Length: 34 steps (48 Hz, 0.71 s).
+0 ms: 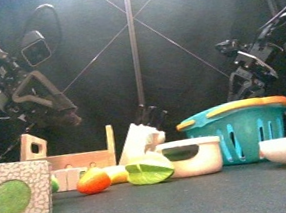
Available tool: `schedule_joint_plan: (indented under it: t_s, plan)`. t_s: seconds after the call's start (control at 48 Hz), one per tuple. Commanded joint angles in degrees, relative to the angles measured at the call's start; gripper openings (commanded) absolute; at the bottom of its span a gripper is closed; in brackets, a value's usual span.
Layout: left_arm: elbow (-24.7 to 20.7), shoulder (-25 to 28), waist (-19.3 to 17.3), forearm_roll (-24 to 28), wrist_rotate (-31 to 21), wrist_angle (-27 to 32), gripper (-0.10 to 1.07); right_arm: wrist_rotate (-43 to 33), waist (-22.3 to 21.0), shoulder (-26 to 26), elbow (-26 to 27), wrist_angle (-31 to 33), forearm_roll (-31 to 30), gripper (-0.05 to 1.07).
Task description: Grab carrot bottom
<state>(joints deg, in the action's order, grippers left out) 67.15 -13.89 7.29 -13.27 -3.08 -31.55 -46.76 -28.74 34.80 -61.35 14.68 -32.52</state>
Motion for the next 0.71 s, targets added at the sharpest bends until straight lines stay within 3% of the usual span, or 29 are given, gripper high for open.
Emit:
schedule_joint_plan:
  t_s: [0.0, 0.146, 0.312, 0.438, 0.688]
  plan:
    - [-0.62, 0.09, -0.09, 0.0, -0.26, 0.09, 0.77, 0.0, 0.18, 0.26, 1.23, -1.14, 0.26, 0.85]
    - [-2.72, -0.26, 0.35, -2.9, -0.35, 5.36, 0.78, 0.09, 0.79, 0.26, 1.76, -1.49, 0.26, 0.85]
    - [-9.4, -0.79, -0.09, -11.95, -0.35, 21.71, 0.81, 0.0, 0.97, 0.26, 1.49, -2.2, 0.26, 0.85]
    - [-14.68, -0.44, -0.18, -19.16, -0.26, 29.97, 0.83, 0.0, 1.85, 0.26, 1.41, -2.29, 0.53, 0.85]
    - [-19.07, -0.79, -0.79, -19.86, -0.44, 39.55, 0.83, 0.0, 3.16, 0.0, 0.97, -2.55, 5.19, 0.85]
